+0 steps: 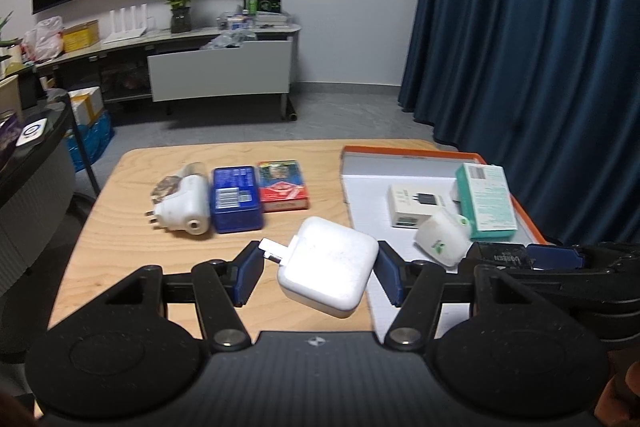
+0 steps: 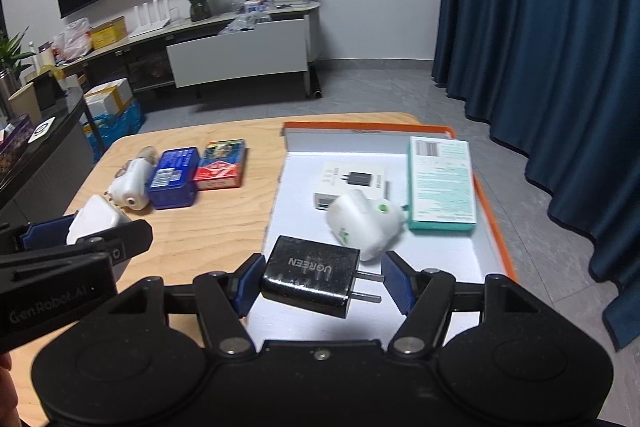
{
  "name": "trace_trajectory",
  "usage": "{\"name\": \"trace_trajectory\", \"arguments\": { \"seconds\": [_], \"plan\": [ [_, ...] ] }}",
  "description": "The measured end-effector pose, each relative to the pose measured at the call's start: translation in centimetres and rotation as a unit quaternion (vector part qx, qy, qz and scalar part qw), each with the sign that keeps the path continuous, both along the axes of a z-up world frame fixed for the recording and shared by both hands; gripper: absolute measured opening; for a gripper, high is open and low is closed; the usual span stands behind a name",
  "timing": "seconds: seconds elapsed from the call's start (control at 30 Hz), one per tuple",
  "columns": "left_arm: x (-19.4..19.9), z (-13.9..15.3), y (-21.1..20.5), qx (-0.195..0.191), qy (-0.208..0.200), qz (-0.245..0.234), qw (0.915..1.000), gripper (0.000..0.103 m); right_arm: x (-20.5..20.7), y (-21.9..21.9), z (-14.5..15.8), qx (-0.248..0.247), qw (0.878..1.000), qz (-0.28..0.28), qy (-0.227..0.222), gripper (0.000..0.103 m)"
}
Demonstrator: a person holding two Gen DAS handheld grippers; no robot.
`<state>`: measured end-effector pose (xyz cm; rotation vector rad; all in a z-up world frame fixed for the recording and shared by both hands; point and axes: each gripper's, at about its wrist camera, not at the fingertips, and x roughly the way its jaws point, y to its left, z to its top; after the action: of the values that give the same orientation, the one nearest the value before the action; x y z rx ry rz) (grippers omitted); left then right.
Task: Organize rigid objects
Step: 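Carry the cube charger and black charger over the white box with both grippers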
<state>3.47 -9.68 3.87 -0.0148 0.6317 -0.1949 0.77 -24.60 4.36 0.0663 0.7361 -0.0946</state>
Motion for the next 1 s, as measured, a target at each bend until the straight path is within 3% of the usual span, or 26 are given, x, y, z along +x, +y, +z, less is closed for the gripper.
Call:
{"name": "trace_trajectory", "arguments": {
  "seconds": [1.0],
  "plan": [
    [2.0,-0.1,-6.6,0.008,0.003,-0.055,0.9984,0.061,0.0,-7.0,-0.4,-0.002,0.998,-0.059,0.002,0.077]
  ]
}}
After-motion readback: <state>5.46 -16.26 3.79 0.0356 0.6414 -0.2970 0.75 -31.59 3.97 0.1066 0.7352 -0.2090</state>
